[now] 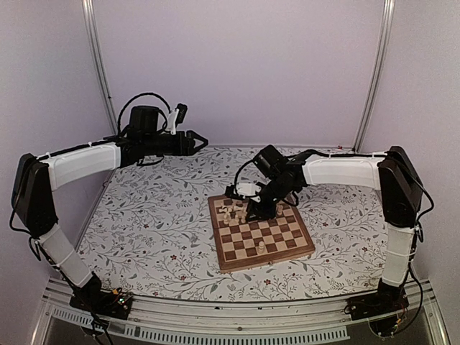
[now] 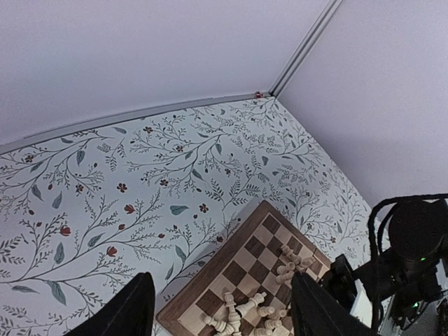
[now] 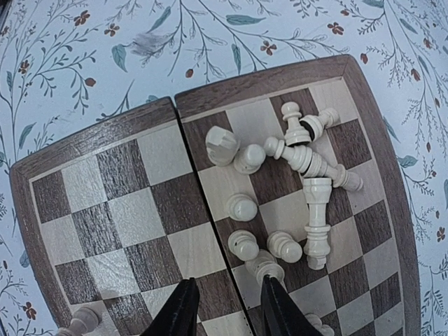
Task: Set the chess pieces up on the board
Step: Pick up the chess piece from the chessboard.
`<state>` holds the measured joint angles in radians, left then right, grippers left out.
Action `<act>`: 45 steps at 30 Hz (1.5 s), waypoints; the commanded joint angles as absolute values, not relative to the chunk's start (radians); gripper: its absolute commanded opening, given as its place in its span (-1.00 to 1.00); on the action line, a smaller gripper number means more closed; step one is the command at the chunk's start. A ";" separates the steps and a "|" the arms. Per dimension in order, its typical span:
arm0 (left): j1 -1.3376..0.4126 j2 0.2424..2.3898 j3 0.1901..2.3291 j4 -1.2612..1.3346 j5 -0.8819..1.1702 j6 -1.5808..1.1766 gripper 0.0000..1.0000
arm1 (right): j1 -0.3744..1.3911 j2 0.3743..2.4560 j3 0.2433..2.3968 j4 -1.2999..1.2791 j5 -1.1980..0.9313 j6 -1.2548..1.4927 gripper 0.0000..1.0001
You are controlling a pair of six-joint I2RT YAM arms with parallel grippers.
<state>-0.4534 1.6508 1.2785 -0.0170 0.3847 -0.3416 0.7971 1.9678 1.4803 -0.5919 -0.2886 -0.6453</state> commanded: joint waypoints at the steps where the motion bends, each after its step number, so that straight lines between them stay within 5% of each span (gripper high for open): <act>1: -0.455 1.645 1.307 -0.032 0.392 -0.335 0.37 | 0.790 1.999 1.524 -0.586 -0.255 -0.625 -0.33; 12: -0.455 1.647 1.307 -0.032 0.399 -0.336 0.37 | 0.759 2.070 1.566 -0.580 -0.255 -0.604 -0.40; 29: -0.455 1.658 1.307 -0.032 0.402 -0.336 0.37 | 0.750 2.053 1.550 -0.614 -0.259 -0.604 -0.90; 45: -0.467 1.696 1.307 -0.039 0.397 -0.326 0.37 | 0.722 1.770 1.320 -0.616 -0.293 -0.620 -0.90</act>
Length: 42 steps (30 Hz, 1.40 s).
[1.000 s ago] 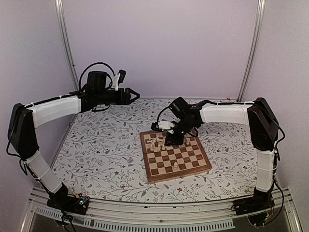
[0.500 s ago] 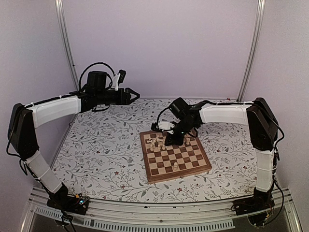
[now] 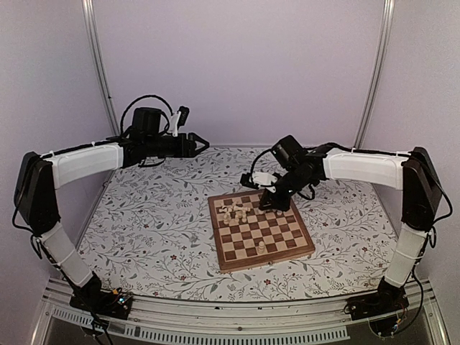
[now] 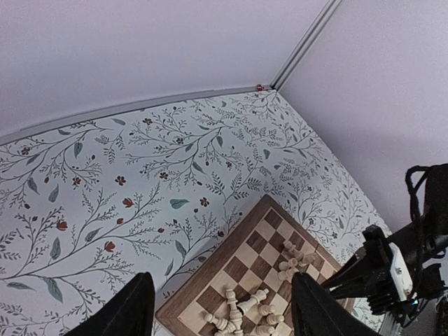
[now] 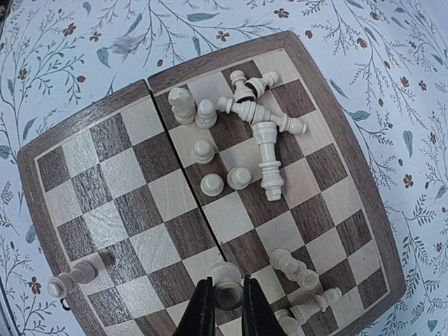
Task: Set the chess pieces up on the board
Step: Pick up the chess piece from the chessboard, then place the chess piece on the chessboard.
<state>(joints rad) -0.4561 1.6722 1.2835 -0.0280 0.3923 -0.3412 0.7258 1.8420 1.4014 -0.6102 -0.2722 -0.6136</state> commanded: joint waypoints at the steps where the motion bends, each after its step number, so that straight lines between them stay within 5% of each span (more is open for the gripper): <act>1: -0.469 1.698 1.308 -0.043 0.395 -0.323 0.37 | 0.720 1.751 1.302 -0.615 -0.290 -0.622 -0.90; 19: -0.475 1.730 1.329 -0.075 0.376 -0.303 0.38 | 0.601 1.353 0.866 -0.587 -0.297 -0.649 -0.88; 42: -0.477 1.726 1.338 -0.088 0.378 -0.299 0.38 | 0.596 1.426 0.813 -0.519 -0.305 -0.641 -0.85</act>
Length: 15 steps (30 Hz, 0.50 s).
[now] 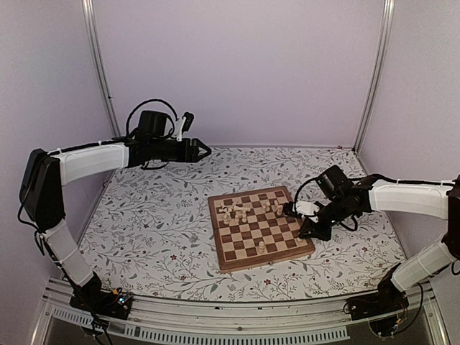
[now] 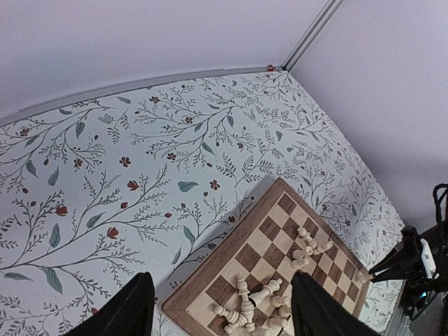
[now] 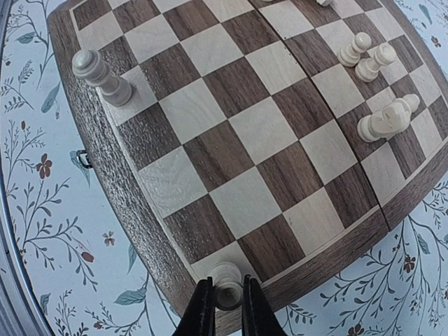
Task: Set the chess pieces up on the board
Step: Place the chess piece on the chessboard.
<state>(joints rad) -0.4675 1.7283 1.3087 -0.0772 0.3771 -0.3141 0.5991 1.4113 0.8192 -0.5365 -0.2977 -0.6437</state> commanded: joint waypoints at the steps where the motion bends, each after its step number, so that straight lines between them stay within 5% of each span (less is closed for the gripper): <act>1: -0.477 1.726 1.338 -0.087 0.379 -0.299 0.38 | 0.595 1.428 0.812 -0.520 -0.303 -0.643 -0.85; 15: -0.481 1.738 1.341 -0.089 0.383 -0.298 0.38 | 0.595 1.437 0.795 -0.524 -0.298 -0.657 -0.79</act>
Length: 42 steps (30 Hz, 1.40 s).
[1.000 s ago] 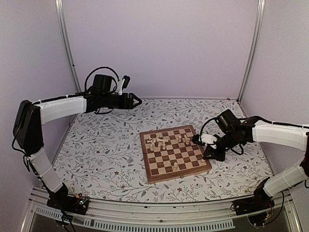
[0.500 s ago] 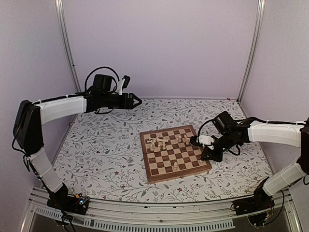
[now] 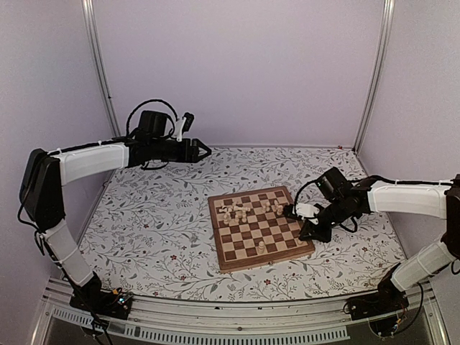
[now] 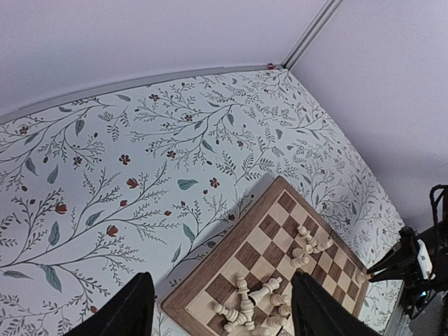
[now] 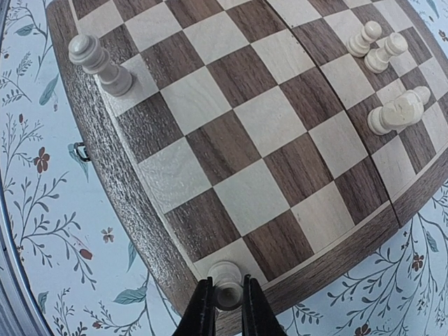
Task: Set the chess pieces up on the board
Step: Place the chess piece on the chessboard, then pick up the chess piece from the chessboard.
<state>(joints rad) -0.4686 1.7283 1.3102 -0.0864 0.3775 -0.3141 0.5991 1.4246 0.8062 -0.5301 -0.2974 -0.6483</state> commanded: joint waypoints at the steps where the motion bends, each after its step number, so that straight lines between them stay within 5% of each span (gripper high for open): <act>1: -0.483 1.739 1.341 -0.090 0.384 -0.298 0.39 | 0.595 1.437 0.795 -0.524 -0.299 -0.657 -0.76; 5: -0.487 1.748 1.346 -0.096 0.388 -0.294 0.38 | 0.596 1.431 0.804 -0.525 -0.293 -0.646 -0.44; 11: -0.528 1.774 1.381 -0.142 0.396 -0.237 0.32 | 0.573 1.349 0.847 -0.569 -0.321 -0.644 -0.22; 21: -0.754 1.842 1.437 -0.223 0.349 0.040 0.25 | 0.200 1.212 0.799 -0.445 -0.699 -0.565 -0.20; 29: -0.854 2.033 1.624 -0.357 0.354 0.071 0.10 | 0.193 1.172 0.785 -0.381 -0.528 -0.539 -0.23; 42: -0.902 2.289 1.900 -0.470 0.177 0.003 0.15 | 0.192 1.164 0.776 -0.376 -0.474 -0.540 -0.24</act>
<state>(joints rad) -0.8875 2.2463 1.8198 -0.4149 0.2470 0.0254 0.1898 1.1801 0.7914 -0.3946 -0.4992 -0.5488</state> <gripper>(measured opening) 0.578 0.380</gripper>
